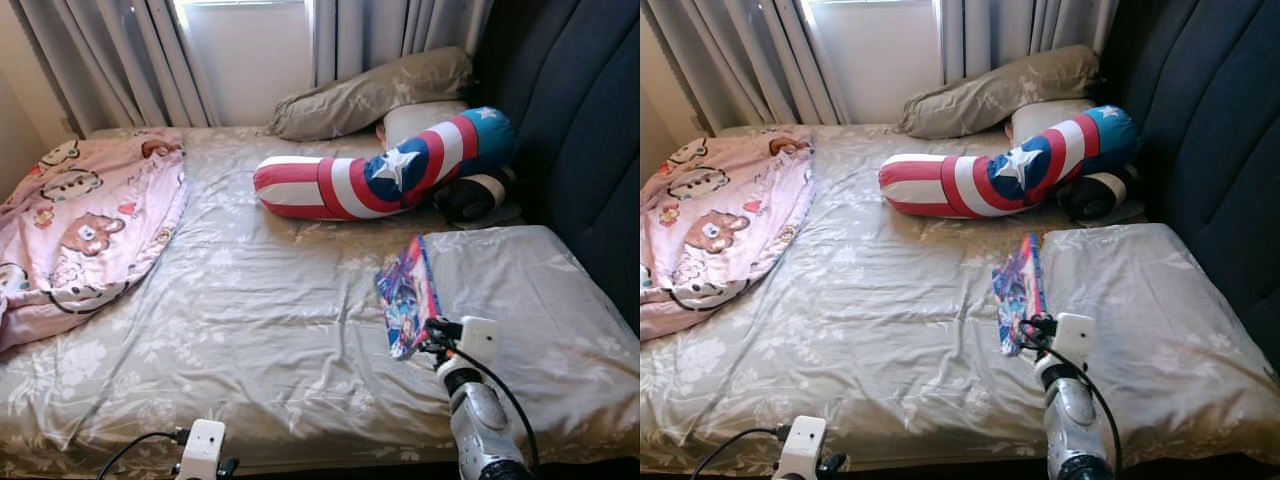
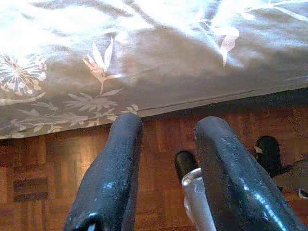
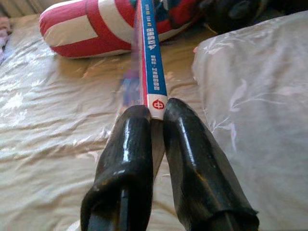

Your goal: Clean up the room

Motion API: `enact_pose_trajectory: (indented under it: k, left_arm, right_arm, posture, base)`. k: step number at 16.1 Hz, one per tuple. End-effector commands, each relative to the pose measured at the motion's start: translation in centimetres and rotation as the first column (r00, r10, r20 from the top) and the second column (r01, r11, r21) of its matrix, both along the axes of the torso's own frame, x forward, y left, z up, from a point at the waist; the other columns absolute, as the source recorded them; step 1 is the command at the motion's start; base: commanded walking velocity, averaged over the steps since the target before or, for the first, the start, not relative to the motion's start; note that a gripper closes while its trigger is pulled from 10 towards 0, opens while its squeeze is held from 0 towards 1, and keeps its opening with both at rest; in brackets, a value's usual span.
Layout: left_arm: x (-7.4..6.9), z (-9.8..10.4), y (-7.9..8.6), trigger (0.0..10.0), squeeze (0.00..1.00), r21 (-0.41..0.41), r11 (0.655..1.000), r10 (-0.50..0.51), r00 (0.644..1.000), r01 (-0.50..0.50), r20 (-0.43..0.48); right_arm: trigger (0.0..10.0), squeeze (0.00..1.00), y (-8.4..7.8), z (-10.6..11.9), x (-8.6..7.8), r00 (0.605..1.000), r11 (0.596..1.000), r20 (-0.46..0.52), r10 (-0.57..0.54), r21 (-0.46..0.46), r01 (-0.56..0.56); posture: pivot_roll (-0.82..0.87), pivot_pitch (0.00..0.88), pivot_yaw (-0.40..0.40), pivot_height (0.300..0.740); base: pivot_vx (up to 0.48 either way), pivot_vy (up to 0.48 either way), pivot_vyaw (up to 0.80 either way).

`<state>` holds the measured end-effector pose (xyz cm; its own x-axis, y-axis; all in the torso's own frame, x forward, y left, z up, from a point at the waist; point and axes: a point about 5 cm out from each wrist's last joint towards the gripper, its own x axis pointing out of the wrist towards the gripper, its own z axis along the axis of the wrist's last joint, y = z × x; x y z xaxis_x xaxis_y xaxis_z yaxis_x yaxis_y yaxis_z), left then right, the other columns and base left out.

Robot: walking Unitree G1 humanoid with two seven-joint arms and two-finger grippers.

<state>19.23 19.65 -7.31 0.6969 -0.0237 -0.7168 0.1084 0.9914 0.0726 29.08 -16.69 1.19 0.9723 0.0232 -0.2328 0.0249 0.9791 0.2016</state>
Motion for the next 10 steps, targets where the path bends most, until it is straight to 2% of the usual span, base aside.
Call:
enact_pose_trajectory:
  k: [1, 2, 5, 10]
  left_arm:
    - [-0.07, -0.09, 0.1, 10.0, 0.0, -0.003, 1.0, 0.008, 1.0, -0.008, -0.019]
    - [0.03, -0.04, 0.12, 10.0, 0.0, -0.004, 1.0, 0.012, 1.0, -0.012, -0.016]
    - [0.12, 0.01, 0.12, 10.0, 0.0, -0.002, 1.0, 0.006, 1.0, -0.006, -0.014]
    - [0.02, -0.07, 0.04, 10.0, 0.0, -0.007, 1.0, 0.006, 1.0, -0.006, -0.021]
  right_arm:
    - [10.0, 0.0, 0.06, 0.89, 0.55, 0.998, 0.999, 0.052, 0.021, -0.034, -0.019]
    - [10.0, 0.0, 0.17, 0.85, 0.5, 0.998, 0.999, 0.05, 0.034, -0.044, -0.031]
    - [10.0, 0.0, 0.88, 0.95, 0.43, 0.993, 0.994, 0.067, 0.094, -0.059, -0.09]
    - [10.0, 0.0, 0.5, 0.95, 0.51, 0.996, 0.997, 0.06, 0.07, -0.05, -0.067]
  posture:
    - [0.01, 0.0, 0.013, 0.74]
    - [0.01, 0.0, 0.013, 0.74]
    - [0.01, 0.0, 0.013, 0.74]
    - [0.01, 0.0, 0.011, 0.74]
  base:
    - [0.0, 0.0, 0.0]
    - [0.0, 0.0, 0.0]
    - [0.0, 0.0, 0.8]
    - [0.0, 0.0, 0.0]
